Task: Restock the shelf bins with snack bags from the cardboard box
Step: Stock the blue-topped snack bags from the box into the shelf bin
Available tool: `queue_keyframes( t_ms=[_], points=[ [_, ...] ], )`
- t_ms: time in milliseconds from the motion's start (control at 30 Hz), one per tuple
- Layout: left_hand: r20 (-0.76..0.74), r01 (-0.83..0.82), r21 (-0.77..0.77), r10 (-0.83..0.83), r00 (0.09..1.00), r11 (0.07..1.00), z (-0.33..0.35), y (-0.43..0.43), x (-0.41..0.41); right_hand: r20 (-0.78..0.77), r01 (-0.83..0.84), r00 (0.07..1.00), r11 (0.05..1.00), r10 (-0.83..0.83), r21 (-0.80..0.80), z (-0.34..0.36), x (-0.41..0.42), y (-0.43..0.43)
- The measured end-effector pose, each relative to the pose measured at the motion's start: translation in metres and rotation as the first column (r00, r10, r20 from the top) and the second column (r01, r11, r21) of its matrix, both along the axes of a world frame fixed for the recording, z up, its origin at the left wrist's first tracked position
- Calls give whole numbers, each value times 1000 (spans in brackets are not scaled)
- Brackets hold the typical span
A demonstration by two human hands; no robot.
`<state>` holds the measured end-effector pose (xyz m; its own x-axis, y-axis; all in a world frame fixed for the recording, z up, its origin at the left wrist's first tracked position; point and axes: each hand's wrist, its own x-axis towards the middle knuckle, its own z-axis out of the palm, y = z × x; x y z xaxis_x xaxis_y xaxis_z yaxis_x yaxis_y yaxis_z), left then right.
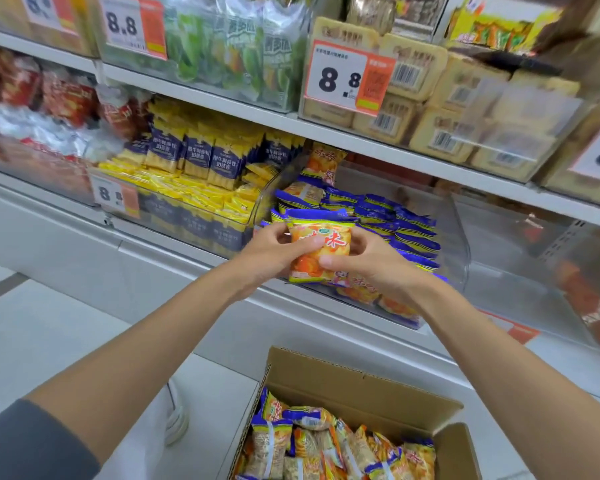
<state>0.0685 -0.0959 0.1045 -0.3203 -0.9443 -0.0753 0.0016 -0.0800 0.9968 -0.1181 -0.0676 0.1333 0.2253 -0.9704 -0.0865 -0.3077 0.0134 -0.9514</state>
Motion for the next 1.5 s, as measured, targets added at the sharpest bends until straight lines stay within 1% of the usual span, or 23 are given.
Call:
queue_keyframes(
  t_ms=[67,200,267,367,467,567,633,700,733,767,833,900,933,1033,1167,1267,1367,1433,1500],
  points=[
    [-12,-57,-4,57,998,998,-13,8,15,-56,-34,998,999,34,0,3,2,0],
    [4,-182,-64,183,983,981,-36,17,38,-70,131,987,978,-144,-164,7,-1,-18],
    [-13,-244,-124,244,970,962,-39,15,40,-123,189,967,951,-224,-245,3,-3,-34],
    [-57,-303,-229,298,953,925,-31,6,33,-223,226,922,908,-316,-354,-3,-3,-61],
    [-99,-366,-311,353,930,877,-25,-7,25,-306,222,878,880,-367,-421,-4,-1,-87],
    [-138,-407,-291,383,913,866,-23,-20,20,-403,184,840,889,-363,-419,-4,4,-110],
    [-157,-400,-259,370,916,879,-22,-28,19,-439,113,851,917,-288,-383,-8,8,-125],
    [-182,-379,-242,342,922,893,-22,-33,21,-494,19,842,926,-218,-377,-15,10,-139],
    [-187,-363,-244,324,928,899,-23,-33,23,-497,12,839,920,-222,-391,-18,9,-145],
    [-188,-346,-251,305,934,904,-24,-34,24,-459,44,852,909,-250,-414,-21,8,-151],
    [-201,-333,-252,288,936,909,-26,-34,29,-324,183,880,878,-346,-443,-21,6,-163],
    [-222,-340,-232,291,931,911,-25,-34,34,-237,325,853,829,-465,-454,-18,5,-179],
    [-227,-342,-228,292,929,912,-25,-34,35,-231,364,830,806,-508,-467,-17,5,-187],
    [-233,-344,-221,293,927,912,-24,-35,36,-256,384,788,773,-559,-504,-16,7,-207],
    [-233,-346,-213,296,926,914,-24,-35,35,-167,392,823,754,-544,-527,-22,12,-213],
    [-223,-340,-211,293,930,917,-24,-35,35,-186,373,812,738,-553,-563,-26,11,-219],
    [-210,-338,-211,296,932,917,-26,-36,36,-172,416,787,715,-593,-561,-26,7,-225],
    [-221,-335,-206,290,931,919,-26,-36,36,-215,406,770,721,-601,-562,-30,6,-225],
    [-222,-323,-213,277,935,922,-25,-35,36,-220,411,758,712,-614,-570,-34,7,-224]
  ],
)
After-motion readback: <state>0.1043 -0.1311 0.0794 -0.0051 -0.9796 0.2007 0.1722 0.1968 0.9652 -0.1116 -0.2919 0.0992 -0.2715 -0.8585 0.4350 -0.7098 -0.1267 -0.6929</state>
